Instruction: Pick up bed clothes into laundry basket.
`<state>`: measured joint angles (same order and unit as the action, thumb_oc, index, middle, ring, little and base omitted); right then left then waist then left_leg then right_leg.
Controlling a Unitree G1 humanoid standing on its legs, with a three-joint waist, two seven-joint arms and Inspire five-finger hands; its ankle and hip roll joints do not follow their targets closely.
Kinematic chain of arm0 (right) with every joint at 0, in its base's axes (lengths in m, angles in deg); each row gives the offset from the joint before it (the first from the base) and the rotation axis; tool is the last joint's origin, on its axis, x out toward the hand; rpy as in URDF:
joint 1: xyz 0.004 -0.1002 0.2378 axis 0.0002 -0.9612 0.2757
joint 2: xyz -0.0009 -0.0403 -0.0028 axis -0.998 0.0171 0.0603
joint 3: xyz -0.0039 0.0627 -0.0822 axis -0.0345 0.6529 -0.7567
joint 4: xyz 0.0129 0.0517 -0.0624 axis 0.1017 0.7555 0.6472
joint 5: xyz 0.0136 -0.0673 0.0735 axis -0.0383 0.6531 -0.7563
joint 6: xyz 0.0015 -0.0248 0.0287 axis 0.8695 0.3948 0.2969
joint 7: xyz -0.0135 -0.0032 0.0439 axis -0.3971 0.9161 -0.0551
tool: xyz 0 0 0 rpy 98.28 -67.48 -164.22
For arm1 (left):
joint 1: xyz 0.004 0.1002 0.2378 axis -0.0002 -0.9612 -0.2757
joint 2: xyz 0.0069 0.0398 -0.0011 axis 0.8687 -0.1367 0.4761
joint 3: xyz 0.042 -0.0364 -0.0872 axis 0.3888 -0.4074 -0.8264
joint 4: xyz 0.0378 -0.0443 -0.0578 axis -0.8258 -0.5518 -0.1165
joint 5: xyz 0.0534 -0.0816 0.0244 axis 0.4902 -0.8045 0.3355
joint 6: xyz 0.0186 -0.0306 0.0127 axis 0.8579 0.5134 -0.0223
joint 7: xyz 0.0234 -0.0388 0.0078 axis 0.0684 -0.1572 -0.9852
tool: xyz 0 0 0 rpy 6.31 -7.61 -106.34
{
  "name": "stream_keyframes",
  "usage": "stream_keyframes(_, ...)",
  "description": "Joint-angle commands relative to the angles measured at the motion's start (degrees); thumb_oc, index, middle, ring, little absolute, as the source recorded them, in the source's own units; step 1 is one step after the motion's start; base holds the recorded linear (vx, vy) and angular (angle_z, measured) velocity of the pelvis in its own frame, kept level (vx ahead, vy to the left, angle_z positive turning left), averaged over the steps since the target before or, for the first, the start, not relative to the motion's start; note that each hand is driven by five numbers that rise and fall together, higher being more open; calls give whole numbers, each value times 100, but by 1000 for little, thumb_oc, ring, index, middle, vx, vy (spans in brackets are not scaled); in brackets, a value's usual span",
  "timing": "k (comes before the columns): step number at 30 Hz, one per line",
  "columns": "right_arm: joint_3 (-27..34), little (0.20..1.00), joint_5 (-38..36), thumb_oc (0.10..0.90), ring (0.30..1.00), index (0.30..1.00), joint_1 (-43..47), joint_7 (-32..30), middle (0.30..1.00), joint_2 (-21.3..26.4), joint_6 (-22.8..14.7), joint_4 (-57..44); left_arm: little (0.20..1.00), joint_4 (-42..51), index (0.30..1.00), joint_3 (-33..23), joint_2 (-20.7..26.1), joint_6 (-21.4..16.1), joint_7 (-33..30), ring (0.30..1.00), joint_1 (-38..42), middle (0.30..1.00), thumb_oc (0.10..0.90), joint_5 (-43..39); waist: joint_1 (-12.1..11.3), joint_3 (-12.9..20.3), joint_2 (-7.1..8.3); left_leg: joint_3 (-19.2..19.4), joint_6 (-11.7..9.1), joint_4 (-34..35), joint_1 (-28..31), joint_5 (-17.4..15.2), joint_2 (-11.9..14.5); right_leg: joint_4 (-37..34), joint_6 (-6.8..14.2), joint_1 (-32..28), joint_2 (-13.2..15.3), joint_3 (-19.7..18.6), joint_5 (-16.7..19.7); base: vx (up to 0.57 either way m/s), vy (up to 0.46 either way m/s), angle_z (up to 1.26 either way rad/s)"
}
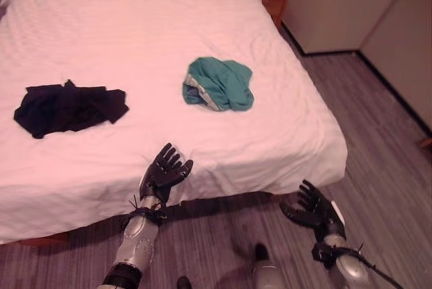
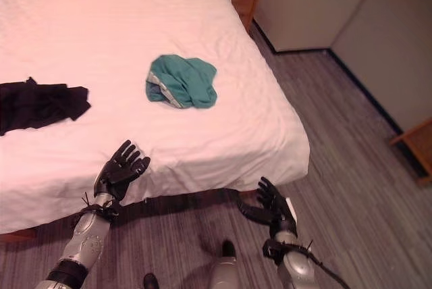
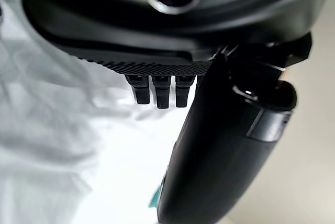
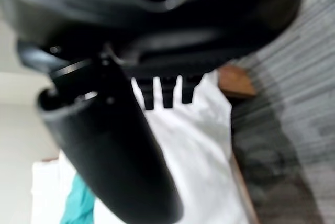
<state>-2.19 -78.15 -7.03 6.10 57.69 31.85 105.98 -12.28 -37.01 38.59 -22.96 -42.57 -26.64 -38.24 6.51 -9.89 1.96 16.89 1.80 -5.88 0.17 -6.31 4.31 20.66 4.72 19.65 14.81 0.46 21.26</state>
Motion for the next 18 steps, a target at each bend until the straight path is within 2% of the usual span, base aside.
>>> stream_keyframes(1, 223, 900, 62, 800, 900, 900, 372, 88, 900, 444, -399, -412, 900, 674, 900, -188, 104, -274, 234, 900, 291, 900, 800, 187, 107, 135, -110, -437, -137, 1088, 387, 730, 136, 1068, 517, -898, -541, 47, -839, 57, 185, -2)
stream_keyframes(2, 221, 900, 93, 800, 900, 900, 358, 101, 900, 441, -402, -355, 900, 645, 900, -243, 43, -268, 244, 900, 170, 900, 800, 199, 83, 135, -121, -450, -78, 1088, 430, 718, 44, 1238, 477, -750, -895, 155, -1098, 63, 185, -4)
stream_keyframes(3, 219, 900, 93, 800, 900, 900, 357, 101, 900, 443, -403, -354, 900, 646, 900, -244, 40, -268, 244, 900, 166, 900, 800, 199, 81, 141, -121, -447, -80, 1088, 429, 711, 42, 1254, 476, -740, -893, 151, -1112, 74, 138, -14)
stream_keyframes(5, 236, 900, 96, 800, 900, 900, 331, 112, 900, 453, -417, -308, 900, 635, 900, -251, -56, -267, 235, 900, 59, 900, 800, 195, 89, 155, -116, -516, -73, 1088, 453, 707, -59, 1084, 408, -659, -1225, 91, -1458, 75, 55, -4)
stream_keyframes(6, 258, 900, 70, 800, 900, 900, 317, 119, 900, 451, -424, -305, 900, 638, 900, -250, -82, -273, 237, 900, 37, 900, 800, 198, 100, 167, -103, -537, -88, 1088, 479, 681, -99, 806, 350, -770, -1329, 89, -1691, 105, 38, 6)
stream_keyframes(8, 274, 900, 42, 800, 900, 900, 335, 87, 900, 442, -463, -252, 900, 644, 900, -263, -116, -292, 235, 900, 5, 900, 800, 175, 67, 239, -25, -544, -121, 1088, 464, 643, -225, -222, 225, -1044, -1384, 112, -1992, 122, -11, 15)
stream_keyframes(9, 259, 900, 49, 800, 900, 900, 352, 55, 900, 464, -500, -172, 900, 685, 900, -328, -149, -305, 252, 900, -70, 900, 800, 99, 6, 331, 14, -581, -141, 1088, 460, 607, -327, -1144, 139, -1354, -1421, 131, -2021, 96, -33, 18)
stream_keyframes(10, 256, 900, 49, 800, 900, 900, 350, 55, 900, 464, -502, -170, 900, 688, 900, -329, -149, -304, 251, 900, -75, 900, 800, 99, 12, 322, 10, -588, -143, 1088, 476, 605, -322, -1194, 138, -1395, -1426, 138, -1999, 74, -45, 12)
stream_keyframes(11, 192, 900, 35, 800, 900, 900, 424, 41, 900, 469, -520, -199, 900, 713, 900, -418, -168, -336, 242, 900, -139, 900, 800, 77, -108, 389, 26, -599, -152, 1088, 440, 630, -394, -1686, 169, -1698, -1332, 245, -1950, 8, -23, 17)
stream_keyframes(12, 192, 900, 35, 800, 900, 900, 424, 41, 900, 469, -520, -199, 900, 714, 900, -418, -168, -336, 242, 900, -139, 900, 800, 77, -106, 386, 26, -601, -152, 1088, 444, 629, -394, -1692, 169, -1704, -1332, 246, -1948, -5, -47, 19)
stream_keyframes(14, 95, 900, -56, 800, 900, 900, 638, 33, 900, 503, -525, -223, 900, 760, 900, -674, -243, -426, 108, 900, -268, 900, 800, -67, -259, 502, 29, -538, -203, 1088, 406, 662, -409, -2221, 184, -1973, -1333, 322, -1809, -3, -49, -2)
stream_keyframes(18, 186, 900, -120, 800, 900, 900, 632, 90, 900, 547, -511, -395, 900, 845, 900, -919, -276, -432, 121, 900, -460, 900, 800, -96, -319, 593, 59, -458, -231, 1088, 447, 641, -406, -2566, 184, -2215, -1371, 411, -1718, 20, -29, -10)
